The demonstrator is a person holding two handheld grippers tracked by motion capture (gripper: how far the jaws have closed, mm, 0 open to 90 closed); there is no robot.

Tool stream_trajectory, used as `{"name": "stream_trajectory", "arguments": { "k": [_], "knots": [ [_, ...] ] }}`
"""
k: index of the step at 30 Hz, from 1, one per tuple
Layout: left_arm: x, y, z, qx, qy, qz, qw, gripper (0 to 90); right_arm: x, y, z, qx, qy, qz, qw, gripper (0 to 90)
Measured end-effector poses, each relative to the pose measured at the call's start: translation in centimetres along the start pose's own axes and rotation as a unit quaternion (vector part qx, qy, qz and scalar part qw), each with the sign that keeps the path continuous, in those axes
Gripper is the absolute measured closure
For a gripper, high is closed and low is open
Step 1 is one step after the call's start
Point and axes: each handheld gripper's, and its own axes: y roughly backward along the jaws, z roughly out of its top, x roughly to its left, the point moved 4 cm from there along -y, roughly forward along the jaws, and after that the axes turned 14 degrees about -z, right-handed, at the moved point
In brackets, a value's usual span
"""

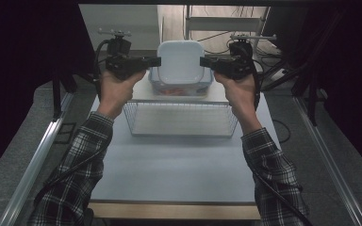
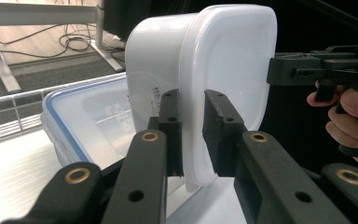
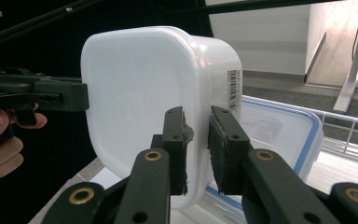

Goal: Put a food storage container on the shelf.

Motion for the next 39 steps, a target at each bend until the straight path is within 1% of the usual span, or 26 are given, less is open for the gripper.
{"name": "stream_trajectory", "arguments": {
  "k": [3, 6, 8, 12, 14, 15, 22, 25, 27, 29, 33, 39],
  "knots": [
    [0.1, -0.1, 0.1, -0.003, 0.003, -0.006, 1.0, 73.7, -0.1, -0.3, 0.0, 0.003, -0.004, -0.003, 1.0, 74.7],
    [0.2, -0.3, 0.3, -0.001, 0.001, -0.003, 1.0, 70.5, -0.1, -0.5, 0.1, 0.002, -0.008, -0.003, 1.0, 72.3],
    [0.2, -0.4, 0.5, 0.0, -0.001, -0.001, 1.0, 68.7, 0.0, -0.7, 0.2, 0.003, -0.004, -0.008, 1.0, 71.0],
    [0.3, -0.8, 0.7, 0.008, -0.005, 0.013, 0.9999, 67.6, 0.0, -1.0, 0.3, 0.002, -0.004, -0.015, 0.9999, 69.9],
    [0.5, -1.1, 0.6, 0.018, -0.007, 0.025, 0.9995, 67.7, 0.0, -1.2, 0.4, 0.002, -0.002, -0.019, 0.9998, 69.2],
    [0.6, -1.3, 0.6, 0.018, -0.009, 0.028, 0.9994, 67.8, 0.0, -1.3, 0.4, 0.001, -0.003, -0.02, 0.9998, 68.7],
    [1.2, -1.6, 0.7, 0.015, -0.001, 0.029, 0.9995, 67.2, -0.1, -1.8, 0.7, 0.0, -0.003, -0.033, 0.9995, 65.2],
    [1.4, -1.8, 0.8, 0.021, -0.002, 0.035, 0.9992, 63.8, -0.1, -2.1, 0.7, 0.001, 0.002, -0.046, 0.9989, 62.3],
    [1.6, -1.9, 0.9, 0.021, 0.001, 0.037, 0.9991, 62.0, 0.0, -2.4, 0.6, 0.002, 0.004, -0.05, 0.9988, 61.4],
    [1.8, -2.0, 1.1, 0.021, -0.002, 0.047, 0.9987, 59.5, 0.0, -2.7, 0.6, 0.002, 0.004, -0.056, 0.9984, 61.0],
    [2.3, -2.3, 1.5, 0.022, -0.006, 0.064, 0.9977, 57.6, -0.1, -2.9, 0.7, 0.001, 0.005, -0.061, 0.9981, 60.2],
    [2.7, -2.6, 2.0, 0.024, -0.004, 0.072, 0.9971, 55.8, -0.3, -3.2, 0.8, 0.001, -0.006, -0.067, 0.9977, 59.3]
  ]
}}
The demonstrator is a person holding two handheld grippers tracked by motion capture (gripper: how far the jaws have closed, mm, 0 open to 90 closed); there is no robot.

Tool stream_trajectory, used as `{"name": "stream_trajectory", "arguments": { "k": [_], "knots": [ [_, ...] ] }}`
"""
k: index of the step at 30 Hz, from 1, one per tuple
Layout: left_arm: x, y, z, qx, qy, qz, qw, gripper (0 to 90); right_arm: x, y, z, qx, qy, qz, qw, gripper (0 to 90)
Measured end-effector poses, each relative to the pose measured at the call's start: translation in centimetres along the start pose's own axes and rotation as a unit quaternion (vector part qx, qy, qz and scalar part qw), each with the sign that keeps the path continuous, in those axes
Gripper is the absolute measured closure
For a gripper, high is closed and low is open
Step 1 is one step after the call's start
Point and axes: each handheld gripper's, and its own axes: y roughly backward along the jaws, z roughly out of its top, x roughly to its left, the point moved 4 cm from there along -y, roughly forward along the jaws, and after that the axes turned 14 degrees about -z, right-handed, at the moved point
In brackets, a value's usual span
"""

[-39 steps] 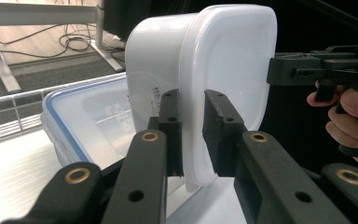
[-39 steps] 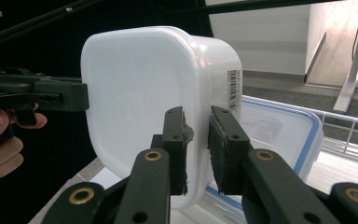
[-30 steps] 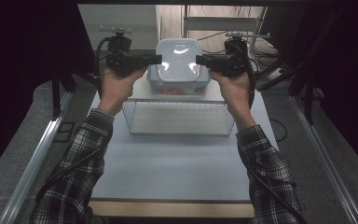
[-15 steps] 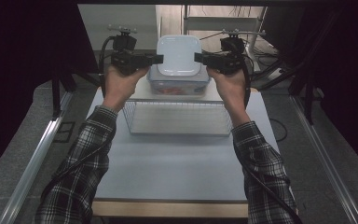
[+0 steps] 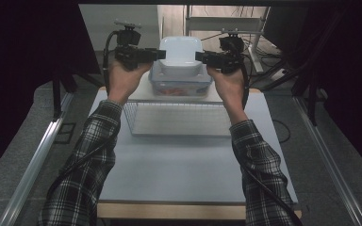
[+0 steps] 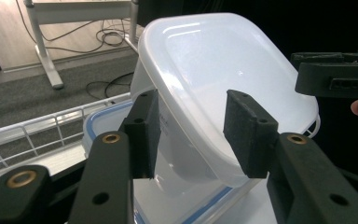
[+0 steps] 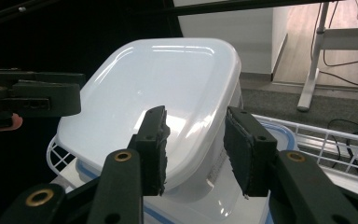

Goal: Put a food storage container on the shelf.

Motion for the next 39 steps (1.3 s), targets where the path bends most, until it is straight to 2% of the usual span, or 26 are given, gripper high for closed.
{"name": "stream_trajectory", "arguments": {
  "k": [3, 5, 8, 10, 12, 15, 16, 17, 21, 23, 28, 32, 39],
  "knots": [
    [0.1, -0.1, 0.1, 0.004, -0.005, 0.0, 1.0, 54.5, -0.1, -0.2, 0.1, -0.001, -0.001, -0.003, 1.0, 58.4],
    [0.1, -0.1, 0.1, -0.002, 0.001, -0.009, 1.0, 53.8, -0.3, -0.2, 0.2, -0.002, -0.005, -0.002, 1.0, 57.2],
    [-0.1, 0.1, 0.1, -0.004, -0.004, -0.017, 0.9998, 53.2, -0.4, -0.1, 0.2, -0.002, -0.005, 0.001, 1.0, 56.2],
    [-0.5, 0.3, 0.1, -0.008, -0.005, -0.029, 0.9995, 50.8, -0.4, 0.2, 0.2, -0.006, -0.004, 0.007, 1.0, 54.1],
    [-0.9, 0.5, 0.0, -0.005, -0.017, -0.03, 0.9994, 47.3, -0.3, 0.5, 0.3, -0.012, -0.003, 0.014, 0.9998, 51.7],
    [-1.4, 0.9, -0.3, -0.004, -0.034, -0.032, 0.9989, 38.0, 0.0, 1.1, 0.1, -0.015, 0.016, 0.02, 0.9996, 46.0],
    [-1.5, 1.0, -0.5, -0.005, -0.037, -0.037, 0.9986, 30.2, 0.2, 1.4, -0.1, -0.015, 0.022, 0.029, 0.9992, 41.4],
    [-1.5, 1.0, -0.8, -0.002, -0.037, -0.041, 0.9985, 30.2, 0.2, 1.4, -0.1, -0.015, 0.022, 0.029, 0.9992, 41.4],
    [-1.3, 1.2, -2.1, 0.005, -0.037, -0.046, 0.9982, 19.2, 0.2, 1.7, -0.9, -0.009, 0.034, 0.049, 0.9982, 28.5],
    [-1.3, 1.3, -2.7, 0.016, -0.046, -0.04, 0.998, 12.5, 0.2, 1.7, -1.5, -0.008, 0.038, 0.056, 0.9976, 22.5],
    [-1.6, 1.5, -4.0, 0.035, -0.06, -0.046, 0.9965, 7.5, 0.2, 1.8, -2.8, 0.002, 0.049, 0.072, 0.9963, 14.4],
    [-1.9, 1.6, -5.0, 0.047, -0.082, -0.046, 0.9945, 4.7, 0.1, 1.9, -3.8, 0.006, 0.056, 0.082, 0.9951, 10.9],
    [-1.8, 1.4, -6.6, 0.06, -0.092, -0.045, 0.9929, 3.3, -0.2, 2.1, -5.2, 0.009, 0.069, 0.083, 0.9941, 8.0]
  ]
}}
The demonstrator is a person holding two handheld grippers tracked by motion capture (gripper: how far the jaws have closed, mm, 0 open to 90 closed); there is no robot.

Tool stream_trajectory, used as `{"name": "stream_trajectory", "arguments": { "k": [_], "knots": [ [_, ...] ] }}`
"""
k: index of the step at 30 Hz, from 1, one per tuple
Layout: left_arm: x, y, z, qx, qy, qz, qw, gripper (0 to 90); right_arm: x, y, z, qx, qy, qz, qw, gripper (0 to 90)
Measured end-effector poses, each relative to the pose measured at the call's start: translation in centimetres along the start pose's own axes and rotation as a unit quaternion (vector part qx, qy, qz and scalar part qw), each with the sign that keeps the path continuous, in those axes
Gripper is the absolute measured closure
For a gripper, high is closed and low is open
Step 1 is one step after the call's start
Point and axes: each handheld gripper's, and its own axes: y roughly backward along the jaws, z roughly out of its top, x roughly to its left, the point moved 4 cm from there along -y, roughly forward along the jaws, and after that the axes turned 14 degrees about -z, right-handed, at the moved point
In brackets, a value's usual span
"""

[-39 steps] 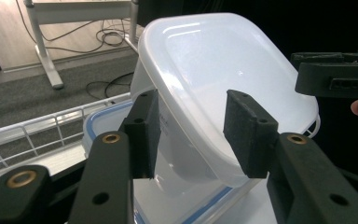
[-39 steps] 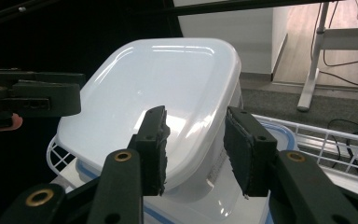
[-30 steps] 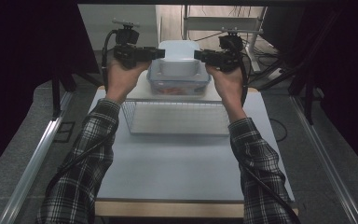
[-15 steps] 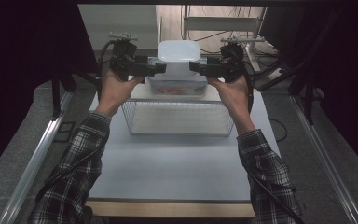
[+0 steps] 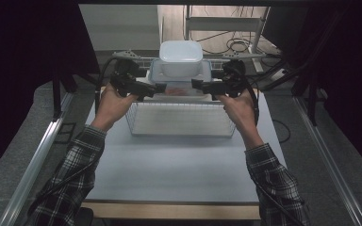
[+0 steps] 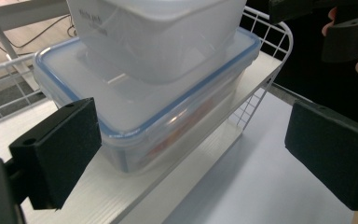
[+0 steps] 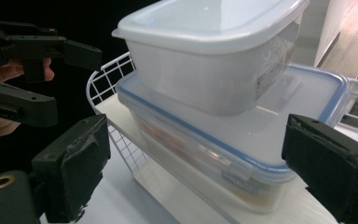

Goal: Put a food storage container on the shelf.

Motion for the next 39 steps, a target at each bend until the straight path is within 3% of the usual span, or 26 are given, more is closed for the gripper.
{"name": "stream_trajectory", "arguments": {
  "k": [12, 39],
  "knots": [
    [-1.1, -0.4, -2.8, 0.016, -0.02, 0.008, 0.9996, 3.9, 0.4, 0.4, -2.4, 0.006, 0.024, 0.007, 0.9997, 5.2],
    [-2.5, -0.8, -9.9, 0.029, -0.02, 0.005, 0.9994, 1.8, 0.5, 1.4, -8.2, 0.023, 0.039, 0.021, 0.9987, 3.3]
  ]
}}
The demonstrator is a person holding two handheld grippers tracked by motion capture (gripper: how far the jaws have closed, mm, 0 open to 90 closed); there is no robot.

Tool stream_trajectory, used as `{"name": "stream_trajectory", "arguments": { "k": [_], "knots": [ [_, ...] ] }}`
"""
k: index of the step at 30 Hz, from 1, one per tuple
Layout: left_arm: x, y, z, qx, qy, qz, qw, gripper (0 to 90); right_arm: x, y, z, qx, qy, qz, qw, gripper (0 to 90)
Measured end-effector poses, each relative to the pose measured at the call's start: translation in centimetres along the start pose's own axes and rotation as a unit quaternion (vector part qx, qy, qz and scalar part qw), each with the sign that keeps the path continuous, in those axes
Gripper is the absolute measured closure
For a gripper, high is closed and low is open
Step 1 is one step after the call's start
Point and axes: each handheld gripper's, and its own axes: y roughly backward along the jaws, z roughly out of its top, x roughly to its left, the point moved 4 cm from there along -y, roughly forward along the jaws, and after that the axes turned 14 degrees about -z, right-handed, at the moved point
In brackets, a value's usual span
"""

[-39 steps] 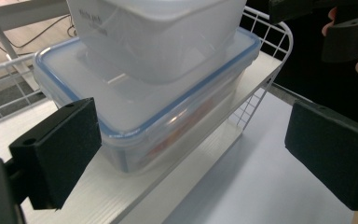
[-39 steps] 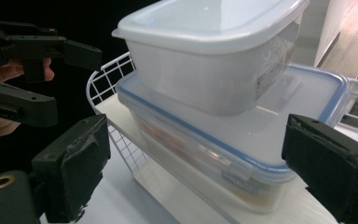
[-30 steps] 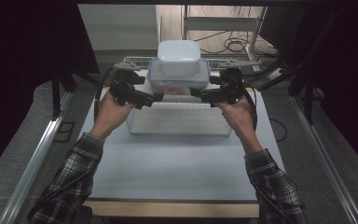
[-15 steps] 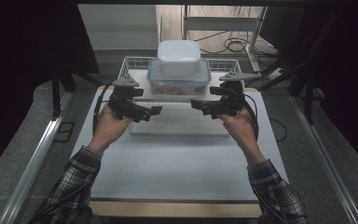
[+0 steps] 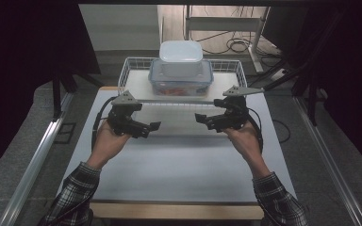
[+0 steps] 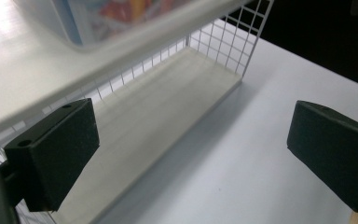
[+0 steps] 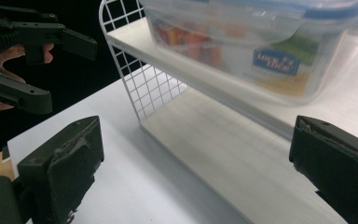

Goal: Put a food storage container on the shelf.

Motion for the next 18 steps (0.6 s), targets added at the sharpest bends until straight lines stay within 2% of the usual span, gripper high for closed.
{"name": "stream_trajectory", "arguments": {
  "k": [11, 18],
  "knots": [
    [-1.0, -0.6, -3.0, 0.002, -0.001, 0.008, 1.0, 1.7, 0.4, -0.1, -2.3, -0.007, 0.007, -0.002, 0.9999, 4.3],
    [-1.2, -1.3, -4.7, 0.005, 0.0, 0.012, 0.9999, 1.7, 0.7, -0.3, -4.3, 0.003, 0.015, -0.002, 0.9999, 4.2]
  ]
}}
